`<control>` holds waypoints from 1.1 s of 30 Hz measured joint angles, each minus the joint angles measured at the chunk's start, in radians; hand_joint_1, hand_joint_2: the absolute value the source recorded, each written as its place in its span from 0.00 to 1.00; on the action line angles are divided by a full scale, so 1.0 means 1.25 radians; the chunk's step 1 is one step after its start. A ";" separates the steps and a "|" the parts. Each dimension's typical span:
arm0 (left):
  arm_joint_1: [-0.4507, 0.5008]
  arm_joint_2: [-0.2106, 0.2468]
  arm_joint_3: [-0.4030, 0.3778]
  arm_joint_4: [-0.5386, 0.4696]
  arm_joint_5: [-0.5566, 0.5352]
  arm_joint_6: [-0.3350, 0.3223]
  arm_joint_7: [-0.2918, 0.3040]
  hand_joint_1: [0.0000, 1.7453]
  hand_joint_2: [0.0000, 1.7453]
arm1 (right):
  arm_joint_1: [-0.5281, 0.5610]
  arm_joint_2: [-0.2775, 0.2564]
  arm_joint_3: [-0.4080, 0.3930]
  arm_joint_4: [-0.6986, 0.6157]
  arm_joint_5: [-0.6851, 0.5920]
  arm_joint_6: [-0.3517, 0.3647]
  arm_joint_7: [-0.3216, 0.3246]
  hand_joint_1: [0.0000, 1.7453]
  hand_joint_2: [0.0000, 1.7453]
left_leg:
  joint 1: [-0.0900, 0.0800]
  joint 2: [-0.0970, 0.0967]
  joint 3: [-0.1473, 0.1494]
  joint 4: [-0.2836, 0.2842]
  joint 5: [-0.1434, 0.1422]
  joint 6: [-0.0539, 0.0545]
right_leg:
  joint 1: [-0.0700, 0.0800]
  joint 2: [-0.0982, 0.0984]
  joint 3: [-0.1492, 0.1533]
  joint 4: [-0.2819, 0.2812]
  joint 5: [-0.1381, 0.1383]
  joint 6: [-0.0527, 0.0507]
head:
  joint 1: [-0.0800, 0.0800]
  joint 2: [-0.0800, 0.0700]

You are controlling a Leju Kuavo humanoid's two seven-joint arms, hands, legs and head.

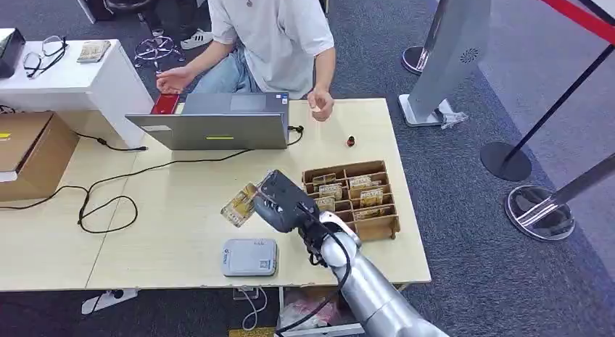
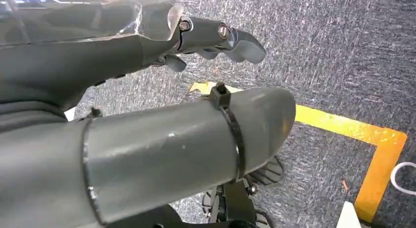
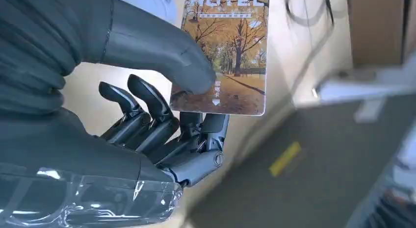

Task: Pass the card to the sensor for recognition and then transmit it.

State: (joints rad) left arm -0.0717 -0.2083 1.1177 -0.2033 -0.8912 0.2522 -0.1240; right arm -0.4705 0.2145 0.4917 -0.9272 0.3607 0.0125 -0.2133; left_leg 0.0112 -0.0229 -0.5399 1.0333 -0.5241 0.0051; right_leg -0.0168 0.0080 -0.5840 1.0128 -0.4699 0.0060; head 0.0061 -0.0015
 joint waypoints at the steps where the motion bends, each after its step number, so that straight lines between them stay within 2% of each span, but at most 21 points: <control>1: 0.000 0.000 0.000 0.000 0.001 0.001 -0.001 0.00 0.00 | -0.003 -0.006 0.000 -0.022 0.027 -0.034 0.006 1.00 1.00 | 0.000 0.000 0.000 0.000 0.000 0.000 | 0.000 0.000 0.000 0.000 0.000 0.000 | 0.000 0.000; 5: 0.000 0.000 0.000 0.000 0.001 -0.001 -0.005 0.00 0.00 | -0.036 -0.033 -0.003 -0.074 0.152 -0.171 0.021 1.00 1.00 | 0.000 0.000 0.000 0.000 0.000 0.000 | 0.000 0.000 0.000 0.000 0.000 0.000 | 0.000 0.000; 9: 0.000 0.000 0.000 0.000 -0.009 -0.004 -0.011 0.00 0.00 | -0.081 -0.047 -0.018 -0.081 0.269 -0.273 0.031 1.00 1.00 | 0.000 0.000 0.000 0.000 0.000 0.000 | 0.000 0.000 0.000 0.000 0.000 0.000 | 0.000 0.000; 14: -0.001 0.000 0.000 0.000 -0.017 -0.006 -0.012 0.00 0.00 | -0.159 -0.057 -0.031 -0.032 0.539 -0.466 0.120 1.00 1.00 | 0.000 0.000 0.000 0.000 0.000 0.000 | 0.000 0.000 0.000 0.000 0.000 0.000 | 0.000 0.000; 17: -0.001 0.000 0.000 0.000 -0.019 -0.005 -0.012 0.00 0.00 | -0.203 -0.061 -0.036 0.020 0.664 -0.534 0.169 1.00 1.00 | 0.000 0.000 0.000 0.000 0.000 0.000 | 0.000 0.000 0.000 0.000 0.000 0.000 | 0.000 0.000; 20: -0.001 0.000 0.000 0.000 -0.016 0.000 -0.011 0.00 0.00 | -0.235 -0.064 -0.043 0.073 0.778 -0.561 0.213 1.00 1.00 | 0.000 0.000 0.000 0.000 0.000 0.000 | 0.000 0.000 0.000 0.000 0.000 0.000 | 0.000 0.000; 23: -0.001 0.000 0.000 0.000 -0.009 0.006 -0.009 0.00 0.00 | -0.256 -0.064 -0.048 0.110 0.830 -0.562 0.232 1.00 1.00 | 0.000 0.000 0.000 0.000 0.000 0.000 | 0.000 0.000 0.000 0.000 0.000 0.000 | 0.000 0.000; 30: -0.001 0.000 0.000 0.000 0.008 0.016 -0.009 0.00 0.00 | -0.291 -0.043 -0.053 0.186 0.851 -0.563 0.215 1.00 1.00 | 0.000 0.000 0.000 0.000 0.000 0.000 | 0.000 0.000 0.000 0.000 0.000 0.000 | 0.000 0.000; 31: -0.001 0.000 0.000 0.000 0.009 0.016 -0.009 0.00 0.00 | -0.296 -0.039 -0.053 0.196 0.851 -0.563 0.212 0.00 1.00 | 0.000 0.000 0.000 0.000 0.000 0.000 | 0.000 0.000 0.000 0.000 0.000 0.000 | 0.000 0.000; 33: -0.001 0.000 0.000 0.000 0.011 0.014 -0.008 0.00 0.00 | -0.301 -0.030 -0.053 0.212 0.851 -0.562 0.211 0.00 1.00 | 0.000 0.000 0.000 0.000 0.000 0.000 | 0.000 0.000 0.000 0.000 0.000 0.000 | 0.000 0.000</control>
State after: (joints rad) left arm -0.0724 -0.2083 1.1177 -0.2033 -0.8774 0.2702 -0.1343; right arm -0.8470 0.1774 0.4257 -0.6619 1.4248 -0.6897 0.0507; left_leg 0.0114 -0.0229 -0.5402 1.0337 -0.5238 0.0056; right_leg -0.0166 0.0081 -0.5839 1.0131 -0.4694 0.0058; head 0.0061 -0.0015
